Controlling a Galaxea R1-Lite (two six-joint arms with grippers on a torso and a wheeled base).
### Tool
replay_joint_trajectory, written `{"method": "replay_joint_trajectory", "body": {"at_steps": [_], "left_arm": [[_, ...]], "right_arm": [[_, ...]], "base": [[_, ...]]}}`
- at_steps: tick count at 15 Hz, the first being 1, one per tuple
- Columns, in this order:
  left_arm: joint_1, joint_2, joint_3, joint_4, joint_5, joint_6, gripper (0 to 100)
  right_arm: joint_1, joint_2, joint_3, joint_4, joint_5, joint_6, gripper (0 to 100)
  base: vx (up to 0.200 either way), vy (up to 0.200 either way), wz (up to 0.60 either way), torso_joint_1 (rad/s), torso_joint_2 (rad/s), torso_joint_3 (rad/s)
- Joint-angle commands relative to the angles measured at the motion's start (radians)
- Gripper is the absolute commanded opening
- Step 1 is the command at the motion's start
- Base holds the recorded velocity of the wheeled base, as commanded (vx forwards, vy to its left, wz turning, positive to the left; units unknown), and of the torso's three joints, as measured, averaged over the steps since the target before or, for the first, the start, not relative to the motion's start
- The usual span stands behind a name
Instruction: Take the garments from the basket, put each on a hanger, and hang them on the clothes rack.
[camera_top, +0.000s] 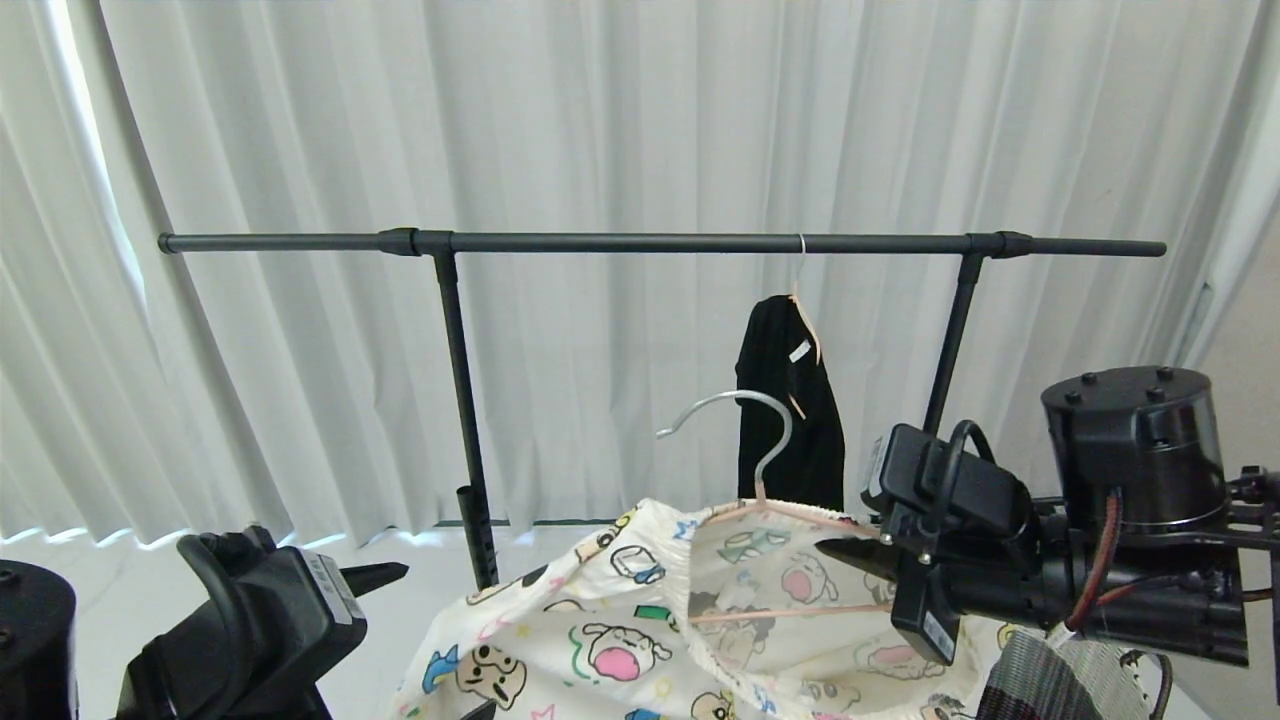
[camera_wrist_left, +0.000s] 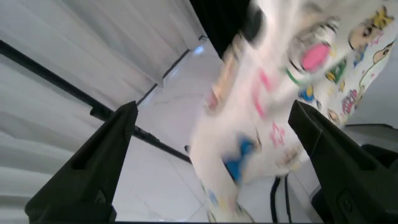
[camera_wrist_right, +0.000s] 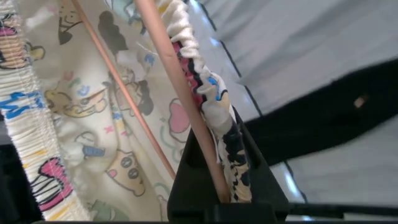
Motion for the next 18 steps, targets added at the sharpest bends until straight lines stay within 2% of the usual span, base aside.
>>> {"method": "replay_joint_trajectory", "body": {"at_steps": [1,2,3,4,5,9,15,16,18], "left_arm": [[0.066,0.018,0.024,0.000,0.001,0.001,100],[0.129,0.034,0.040,0.000,0.001,0.001,100],[0.147,0.038,0.043,0.000,0.002,0.001,100],[0.227,0.075,0.044,0.000,0.001,0.001,100],[0.250,0.101,0.038,-0.001,0.001,0.001,100],[0.250,0.143,0.020,-0.003,-0.004,0.001,100],[0.230,0.088,0.038,-0.003,-0.007,-0.028,100],[0.206,0.057,0.053,-0.003,-0.035,-0.028,100],[0.181,-0.018,0.086,-0.001,-0.157,-0.017,100]], "right_arm": [[-0.037,-0.037,0.003,-0.001,0.003,-0.011,0],[-0.044,-0.051,0.003,-0.001,0.003,-0.017,0],[-0.044,-0.054,0.003,-0.003,0.003,-0.017,0],[-0.042,-0.078,0.000,-0.003,0.004,-0.026,0],[-0.041,-0.089,0.001,-0.003,0.007,-0.040,0],[-0.030,-0.109,0.003,-0.003,0.006,-0.067,0],[-0.028,-0.106,0.014,-0.003,0.004,-0.066,0],[-0.030,-0.103,0.014,-0.003,0.004,-0.064,0],[-0.030,-0.098,0.012,-0.003,0.004,-0.063,0]], "base": [[0.000,0.000,0.00,0.000,0.00,0.000],[0.000,0.000,0.00,0.000,0.00,0.000],[0.000,0.000,0.00,0.000,0.00,0.000],[0.000,0.000,0.00,0.000,0.00,0.000],[0.000,0.000,0.00,0.000,0.00,0.000],[0.000,0.000,0.00,0.000,0.00,0.000],[0.000,0.000,0.00,0.000,0.00,0.000],[0.000,0.000,0.00,0.000,0.00,0.000],[0.000,0.000,0.00,0.000,0.00,0.000]]}}
